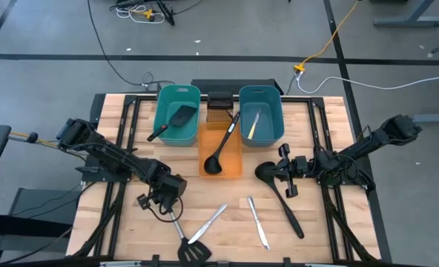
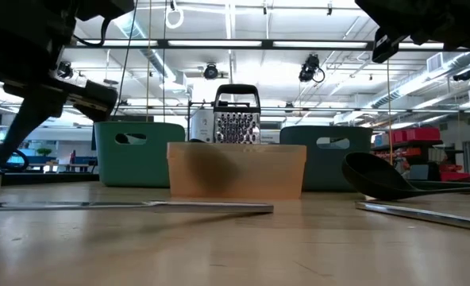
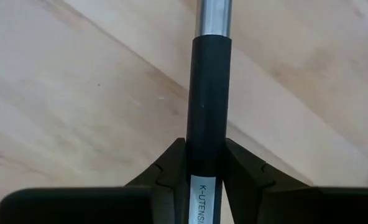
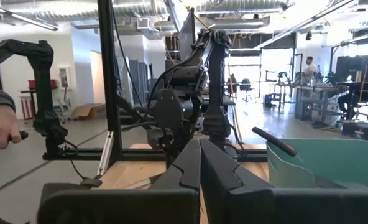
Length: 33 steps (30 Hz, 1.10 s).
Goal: Pick & Place Kitchen Items
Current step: Put the black spatula into the green bin
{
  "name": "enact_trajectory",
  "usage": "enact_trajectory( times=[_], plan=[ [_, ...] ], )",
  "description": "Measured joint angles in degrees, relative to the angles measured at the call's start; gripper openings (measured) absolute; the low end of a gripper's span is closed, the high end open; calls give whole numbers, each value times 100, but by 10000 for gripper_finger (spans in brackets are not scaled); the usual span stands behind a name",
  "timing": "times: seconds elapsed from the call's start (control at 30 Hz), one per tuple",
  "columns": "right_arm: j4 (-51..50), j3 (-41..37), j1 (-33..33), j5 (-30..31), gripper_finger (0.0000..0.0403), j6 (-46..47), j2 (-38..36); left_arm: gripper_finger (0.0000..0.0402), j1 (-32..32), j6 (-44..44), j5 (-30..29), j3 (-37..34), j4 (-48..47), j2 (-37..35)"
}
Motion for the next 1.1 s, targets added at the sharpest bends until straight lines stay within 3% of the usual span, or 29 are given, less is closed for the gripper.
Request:
enact_trajectory(
  times=[0.13,0.37,0.53,0.7,0.8,0.93,1.1],
  plan=[
    [-832,237,2,65,7,279,0,85,-2,151,-388,-2,114,0],
    [-4959,2046,64,72,9,967,530,85,53,219,-522,-6,181,0],
    [-6707,3389,190,-42,68,1039,1308,85,53,216,-522,-7,192,0],
    [-7145,4314,178,-280,170,823,2299,85,53,212,-517,-9,201,0],
    [-7073,4675,161,-563,206,538,2953,85,53,210,-516,-9,203,0],
    [-6944,5122,164,-617,209,120,3673,85,53,191,-509,-9,211,0],
    [-6978,5545,162,-1209,193,-170,4269,85,53,179,-520,-9,229,0]
  ],
)
